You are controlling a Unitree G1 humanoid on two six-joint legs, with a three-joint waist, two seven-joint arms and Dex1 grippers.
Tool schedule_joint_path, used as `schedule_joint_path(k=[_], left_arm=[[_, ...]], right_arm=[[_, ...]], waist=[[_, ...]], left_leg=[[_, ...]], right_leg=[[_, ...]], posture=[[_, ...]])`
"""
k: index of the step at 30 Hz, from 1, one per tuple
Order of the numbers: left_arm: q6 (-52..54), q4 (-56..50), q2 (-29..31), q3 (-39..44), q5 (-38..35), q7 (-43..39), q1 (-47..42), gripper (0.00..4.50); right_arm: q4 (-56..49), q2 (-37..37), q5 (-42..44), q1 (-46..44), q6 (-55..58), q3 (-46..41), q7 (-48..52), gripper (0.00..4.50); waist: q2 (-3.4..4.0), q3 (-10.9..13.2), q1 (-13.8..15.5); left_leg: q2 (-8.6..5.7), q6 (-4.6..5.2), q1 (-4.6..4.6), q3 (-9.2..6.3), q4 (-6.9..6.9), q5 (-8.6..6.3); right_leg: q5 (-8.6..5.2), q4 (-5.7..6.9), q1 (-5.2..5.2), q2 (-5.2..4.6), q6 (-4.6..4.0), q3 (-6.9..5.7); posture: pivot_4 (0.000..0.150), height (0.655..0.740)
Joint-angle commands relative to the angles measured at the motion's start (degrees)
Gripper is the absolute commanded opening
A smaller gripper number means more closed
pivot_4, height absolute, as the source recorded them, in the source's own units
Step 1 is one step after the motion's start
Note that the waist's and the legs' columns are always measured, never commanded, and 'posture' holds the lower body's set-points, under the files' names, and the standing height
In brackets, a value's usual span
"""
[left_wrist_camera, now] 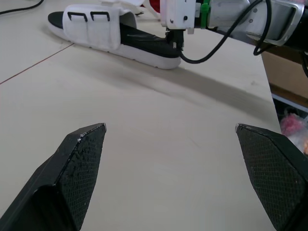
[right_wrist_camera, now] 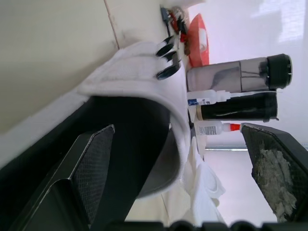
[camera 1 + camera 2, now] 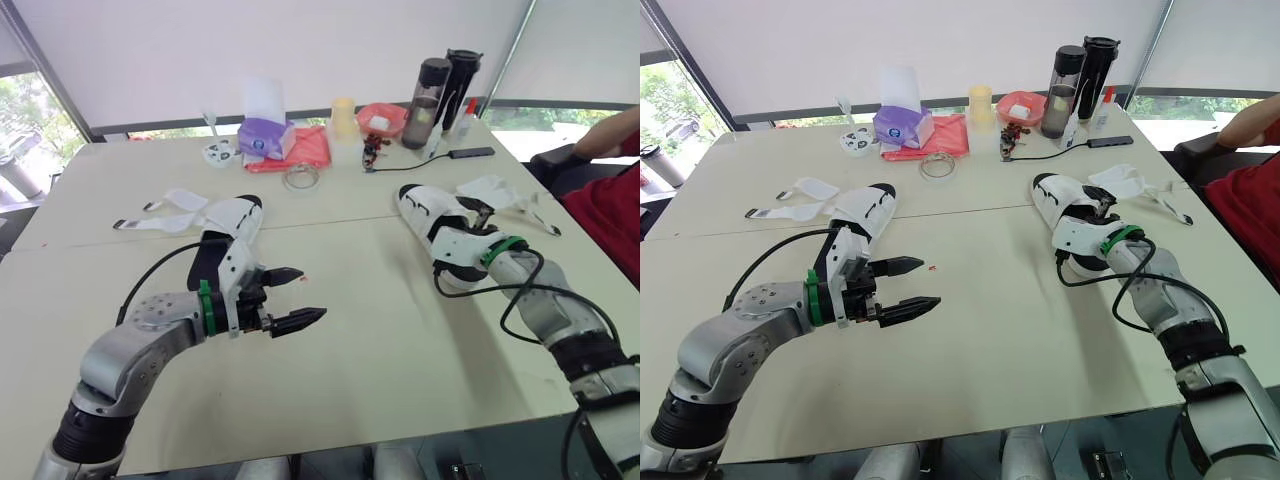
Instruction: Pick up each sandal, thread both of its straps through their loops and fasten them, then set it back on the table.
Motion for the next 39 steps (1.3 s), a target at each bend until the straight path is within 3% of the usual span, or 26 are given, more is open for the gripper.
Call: schedule_joint_path(k=[1, 12, 16, 22, 31, 39], left_arm=[[-1.48, -2.59, -1.23, -0.3, 0.12, 1.2, 0.88, 4.48], [-2.91, -3.04, -3.75, -1.35, 1.37, 3.11, 2.83, 4.48], [-3.69, -2.58, -3.96, -1.33, 1.71, 3.13, 3.27, 4.5], [-4.33, -2.25, -4.24, -1.73, 1.98, 3.08, 3.65, 4.5], [-5.28, -0.52, -4.99, -1.52, 2.64, 2.87, 3.27, 4.5], [-5.34, 1.37, -1.28, 1.26, 2.09, 0.22, 2.39, 4.5]], right_arm=[[8.52, 1.9, -3.43, -6.82, -4.03, 2.3, -3.52, 4.5], [31.56, 9.04, -9.7, -21.58, -6.53, 8.75, -13.37, 4.5], [35.35, 8.95, -11.15, -23.09, -8.93, 10.77, -15.42, 3.15], [38.43, 8.96, -12.49, -24.88, -9.38, 12.25, -17.35, 0.03], [36.1, 7.06, -12.55, -24.82, -14.58, 12.53, -18.09, 0.03], [18.74, -2.82, -10.81, -21.03, -45.0, 14.14, -13.44, 0.03]], waist=[[0.0, 0.0, -0.13], [0.0, 0.0, -0.33], [0.01, 0.0, -0.31], [0.0, -0.01, -0.47], [-0.01, -0.01, -0.4], [0.02, 0.01, -0.54]], left_leg=[[0.0, -0.01, 0.01, 0.0, 0.0, 0.01], [-0.01, -0.16, 0.07, -0.02, -0.05, 0.09], [-0.02, -0.19, 0.08, -0.03, -0.06, 0.11], [-0.03, -0.2, 0.13, -0.02, -0.06, 0.12], [-0.02, -0.2, 0.39, -0.01, -0.1, 0.12], [-0.02, -0.2, 0.39, 0.09, -0.27, 0.12]], right_leg=[[0.0, 0.01, 0.0, 0.0, 0.01, 0.01], [0.04, 0.05, 0.0, 0.05, 0.02, 0.09], [0.05, 0.06, 0.0, 0.06, 0.02, 0.1], [0.05, 0.07, 0.04, 0.08, 0.02, 0.13], [0.04, 0.09, 0.24, 0.09, -0.02, 0.2], [0.06, 0.09, 0.07, 0.11, 0.04, 0.35]], posture=[[0.15, 0.74], [0.15, 0.74], [0.15, 0.74], [0.15, 0.74], [0.15, 0.74], [0.15, 0.74]])
